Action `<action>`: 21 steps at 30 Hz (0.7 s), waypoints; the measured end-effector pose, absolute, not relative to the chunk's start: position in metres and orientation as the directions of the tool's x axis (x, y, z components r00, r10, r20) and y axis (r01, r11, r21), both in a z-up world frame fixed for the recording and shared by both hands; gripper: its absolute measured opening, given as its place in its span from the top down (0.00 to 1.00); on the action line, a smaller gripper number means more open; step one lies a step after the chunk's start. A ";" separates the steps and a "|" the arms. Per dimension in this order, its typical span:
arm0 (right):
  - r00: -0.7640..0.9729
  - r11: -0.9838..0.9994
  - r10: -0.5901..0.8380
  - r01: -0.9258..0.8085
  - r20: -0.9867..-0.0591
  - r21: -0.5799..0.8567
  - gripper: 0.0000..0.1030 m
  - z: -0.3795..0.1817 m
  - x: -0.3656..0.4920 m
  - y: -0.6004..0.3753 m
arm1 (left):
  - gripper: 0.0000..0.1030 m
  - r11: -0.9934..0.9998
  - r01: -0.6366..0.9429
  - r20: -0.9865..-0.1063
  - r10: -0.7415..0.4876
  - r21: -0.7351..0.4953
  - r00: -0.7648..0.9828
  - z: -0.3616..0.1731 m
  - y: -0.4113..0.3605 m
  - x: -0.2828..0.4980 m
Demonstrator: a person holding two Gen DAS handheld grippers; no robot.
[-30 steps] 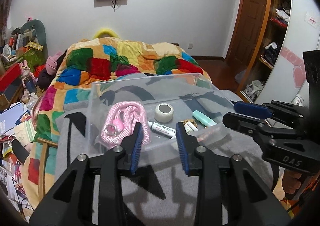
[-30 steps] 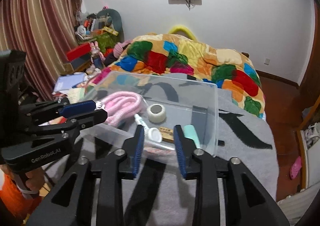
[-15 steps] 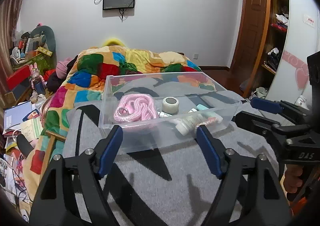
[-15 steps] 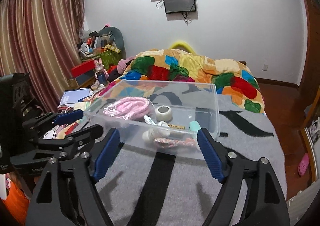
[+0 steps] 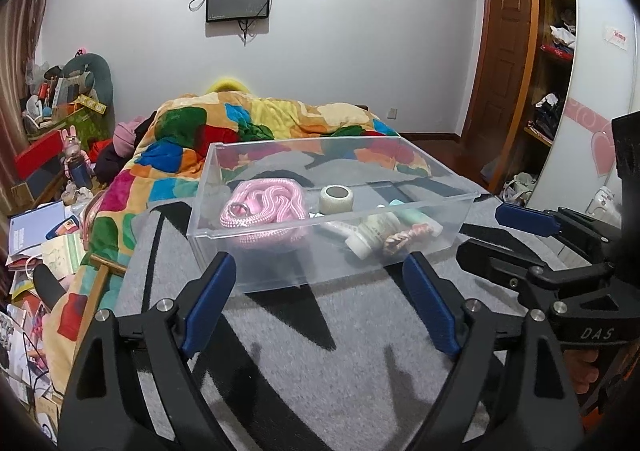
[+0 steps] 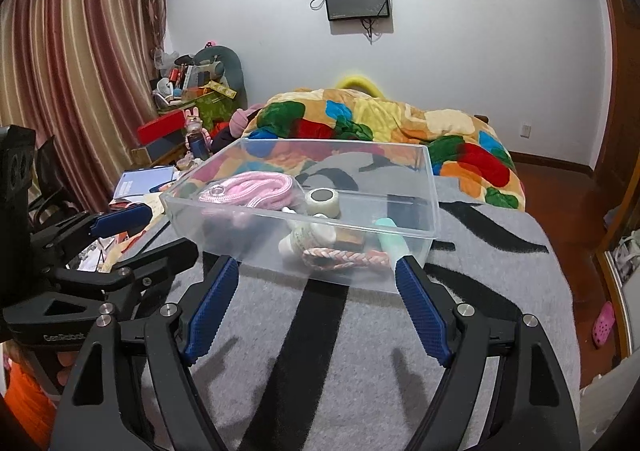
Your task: Organize objects
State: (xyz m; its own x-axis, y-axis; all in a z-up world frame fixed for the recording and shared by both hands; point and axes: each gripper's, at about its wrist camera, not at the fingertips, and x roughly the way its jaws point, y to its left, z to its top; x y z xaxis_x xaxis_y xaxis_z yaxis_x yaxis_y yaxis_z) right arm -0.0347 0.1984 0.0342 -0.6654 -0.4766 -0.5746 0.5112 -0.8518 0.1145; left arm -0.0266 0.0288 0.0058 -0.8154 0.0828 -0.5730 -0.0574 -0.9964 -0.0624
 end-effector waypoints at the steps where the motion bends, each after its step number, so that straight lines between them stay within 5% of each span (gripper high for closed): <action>1: -0.666 -0.852 -0.476 0.512 -0.575 0.112 0.24 0.034 -0.034 0.198 | 0.16 -0.996 -0.057 -0.575 0.084 -0.065 -0.814 0.005 0.029 -0.027; 21: -0.662 -0.852 -0.473 0.511 -0.581 0.110 0.24 0.032 -0.035 0.198 | 0.14 -0.995 -0.053 -0.579 0.091 -0.081 -0.810 0.003 0.025 -0.027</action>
